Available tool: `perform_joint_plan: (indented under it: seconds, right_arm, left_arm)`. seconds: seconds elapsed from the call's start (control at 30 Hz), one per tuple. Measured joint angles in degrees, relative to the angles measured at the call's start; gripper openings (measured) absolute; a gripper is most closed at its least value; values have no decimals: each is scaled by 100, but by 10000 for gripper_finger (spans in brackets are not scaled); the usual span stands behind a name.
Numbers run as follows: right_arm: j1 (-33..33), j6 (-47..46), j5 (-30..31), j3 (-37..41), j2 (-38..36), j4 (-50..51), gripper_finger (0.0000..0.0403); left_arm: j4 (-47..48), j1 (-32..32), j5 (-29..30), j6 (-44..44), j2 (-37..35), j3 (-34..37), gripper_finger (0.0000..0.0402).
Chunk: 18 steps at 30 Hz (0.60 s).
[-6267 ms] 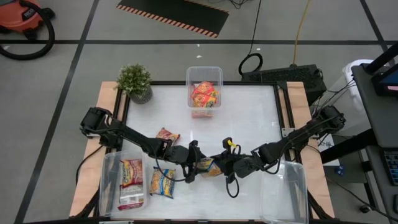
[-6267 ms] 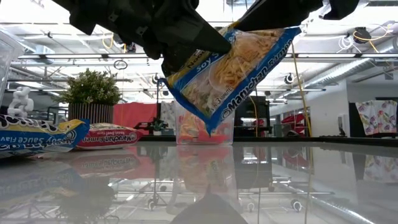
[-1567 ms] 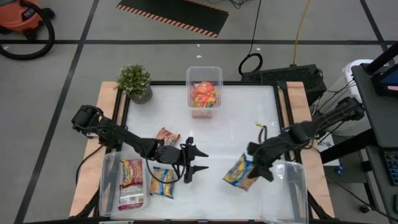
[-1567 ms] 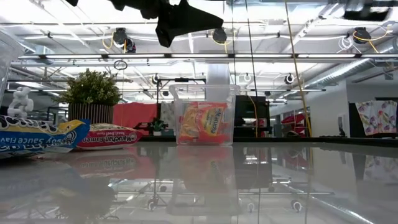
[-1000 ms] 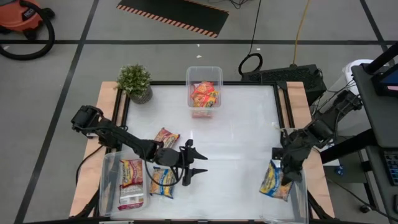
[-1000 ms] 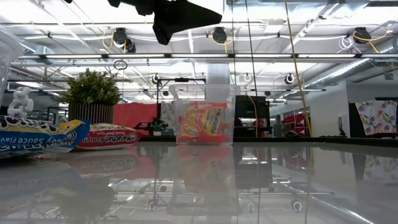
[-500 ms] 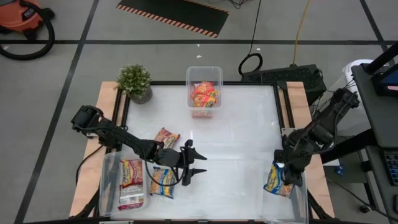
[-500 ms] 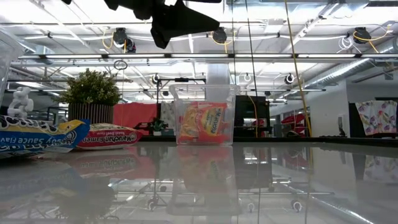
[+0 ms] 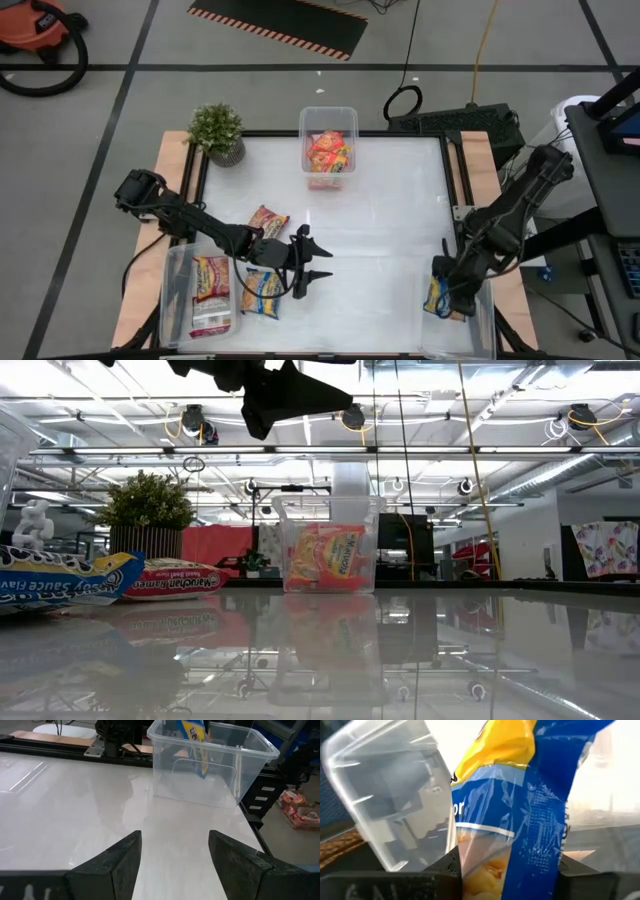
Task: Sort Maruchan noodles
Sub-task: Put the right blue noodle pack into the bottom right transparent bin
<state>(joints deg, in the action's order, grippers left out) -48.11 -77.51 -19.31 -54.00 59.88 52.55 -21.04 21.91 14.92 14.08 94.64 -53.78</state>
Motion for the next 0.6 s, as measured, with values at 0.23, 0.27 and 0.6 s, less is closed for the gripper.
perform_joint_plan:
  seconds: [0.23,0.27,0.6]
  right_arm:
    - [-166,81,-1,0,638,-161,127]
    - [-179,126,4,-7,716,-132,132]
    - [-263,166,21,-5,770,-137,218]
  left_arm:
    - [0,0,0,71,-1,0,235]
    - [0,0,0,69,1,0,235]
    - [2,-2,2,71,-1,0,235]
